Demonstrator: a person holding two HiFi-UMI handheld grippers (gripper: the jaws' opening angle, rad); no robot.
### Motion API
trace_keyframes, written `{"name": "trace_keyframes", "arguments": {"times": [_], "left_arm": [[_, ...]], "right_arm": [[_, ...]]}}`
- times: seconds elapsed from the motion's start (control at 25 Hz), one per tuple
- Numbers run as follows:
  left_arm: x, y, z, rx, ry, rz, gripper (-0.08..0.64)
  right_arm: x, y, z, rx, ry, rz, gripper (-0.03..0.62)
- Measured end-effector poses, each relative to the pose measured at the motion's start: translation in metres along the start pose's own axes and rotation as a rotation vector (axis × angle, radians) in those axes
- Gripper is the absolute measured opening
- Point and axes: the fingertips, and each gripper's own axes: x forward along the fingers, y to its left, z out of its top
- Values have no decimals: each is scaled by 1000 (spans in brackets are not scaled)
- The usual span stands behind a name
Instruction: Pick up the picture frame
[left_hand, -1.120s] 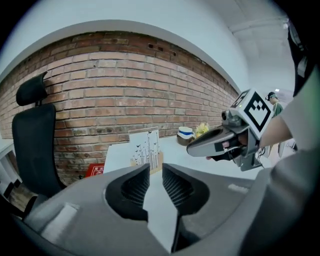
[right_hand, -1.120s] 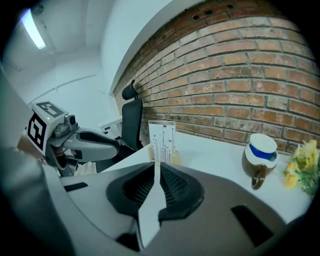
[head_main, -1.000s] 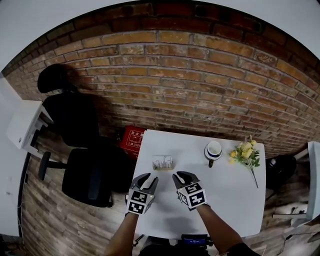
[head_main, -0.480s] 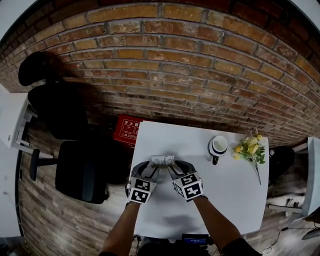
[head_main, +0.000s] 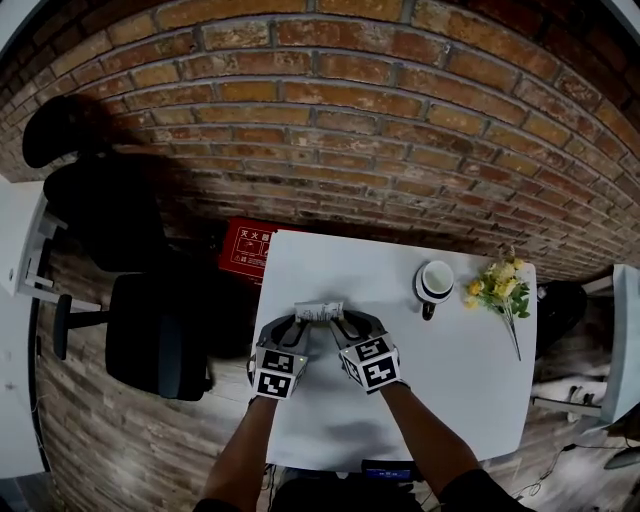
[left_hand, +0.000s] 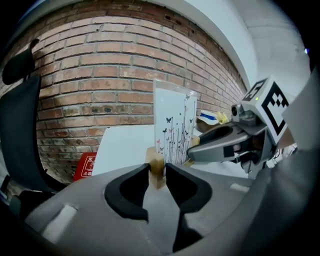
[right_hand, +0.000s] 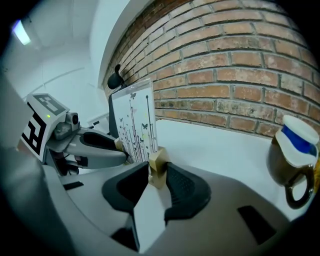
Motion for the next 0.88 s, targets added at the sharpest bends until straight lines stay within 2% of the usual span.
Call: {"name": "trace_keyframes", "arguments": {"times": [0.12, 0.4, 0.88], "left_arm": [[-2, -1, 0, -7, 17, -4, 111], [-13, -16, 15, 7, -4, -10, 103], [-76, -66, 62, 71, -93, 2, 103]], "right_arm": [[-1, 0, -1, 3, 9, -1, 112], [-24, -4, 8, -2, -7, 2, 110], [-112, 11, 37, -8, -113, 0, 106]]}}
